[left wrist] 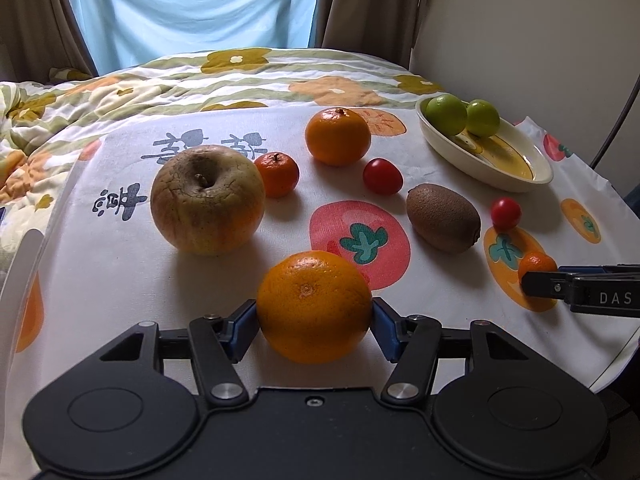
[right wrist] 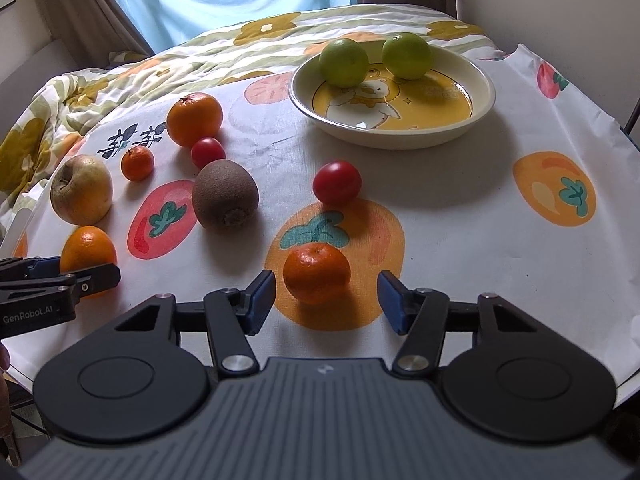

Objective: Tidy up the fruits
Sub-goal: 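Grasp the large orange with the left tool while the right tool grasps a tangerine, then carry the orange and tangerine over the cream bowl and lower them, then open both tools to release the orange and tangerine into the bowl, then withdraw both tools from the bowl back over the remaining fruits, then grasp the wrinkled apple with the left tool while the right tool grasps the kiwi, then carry the apple and kiwi over the cream bowl and lower them in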

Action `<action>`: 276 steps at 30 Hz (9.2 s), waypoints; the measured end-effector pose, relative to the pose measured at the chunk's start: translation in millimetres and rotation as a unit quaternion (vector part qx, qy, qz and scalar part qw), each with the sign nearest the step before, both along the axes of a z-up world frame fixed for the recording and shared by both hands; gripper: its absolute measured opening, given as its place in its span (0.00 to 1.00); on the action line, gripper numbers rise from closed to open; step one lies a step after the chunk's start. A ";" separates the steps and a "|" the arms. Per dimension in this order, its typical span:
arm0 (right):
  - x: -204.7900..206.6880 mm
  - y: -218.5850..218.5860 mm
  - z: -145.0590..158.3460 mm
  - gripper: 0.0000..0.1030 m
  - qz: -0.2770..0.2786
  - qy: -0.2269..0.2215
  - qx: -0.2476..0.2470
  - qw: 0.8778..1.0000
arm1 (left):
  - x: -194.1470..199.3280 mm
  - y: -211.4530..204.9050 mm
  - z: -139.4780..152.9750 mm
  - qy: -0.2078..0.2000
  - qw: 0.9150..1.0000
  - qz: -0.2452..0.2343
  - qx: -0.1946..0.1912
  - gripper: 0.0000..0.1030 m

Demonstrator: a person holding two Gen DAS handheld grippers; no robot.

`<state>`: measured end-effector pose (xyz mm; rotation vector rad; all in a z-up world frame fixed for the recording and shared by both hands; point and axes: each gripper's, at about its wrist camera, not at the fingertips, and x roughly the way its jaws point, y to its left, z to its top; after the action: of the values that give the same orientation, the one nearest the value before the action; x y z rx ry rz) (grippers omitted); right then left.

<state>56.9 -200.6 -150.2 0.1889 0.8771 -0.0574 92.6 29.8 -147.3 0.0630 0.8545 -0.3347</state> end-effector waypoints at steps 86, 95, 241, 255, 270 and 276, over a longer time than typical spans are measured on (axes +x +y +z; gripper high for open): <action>145.7 -207.3 49.1 0.49 0.114 -0.018 0.002 0.993 | 113.1 -271.5 24.0 0.019 0.995 -0.069 0.076 0.84; 155.2 -197.2 42.0 0.49 0.132 -0.011 0.012 0.991 | 105.7 -243.6 39.5 0.005 0.998 -0.035 0.051 0.89; 78.1 62.7 -5.8 0.62 0.074 -0.029 -0.032 0.996 | 41.3 38.1 16.9 -0.034 0.994 -0.028 0.098 0.76; 52.2 37.4 34.1 0.61 0.059 -0.044 -0.017 0.997 | 28.5 18.3 63.1 -0.052 0.997 -0.009 0.058 0.76; 41.9 -30.2 87.3 0.61 0.035 -0.069 -0.015 0.997 | 29.0 -42.6 107.9 -0.071 0.997 -0.021 0.037 0.76; 46.6 -66.7 97.8 0.61 0.034 -0.075 -0.019 0.996 | 38.2 -79.6 115.1 -0.070 0.997 -0.025 0.026 0.76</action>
<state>103.5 -267.3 -52.5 0.1260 0.7316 0.0030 130.8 -49.8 -32.2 0.1551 0.7234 -0.3513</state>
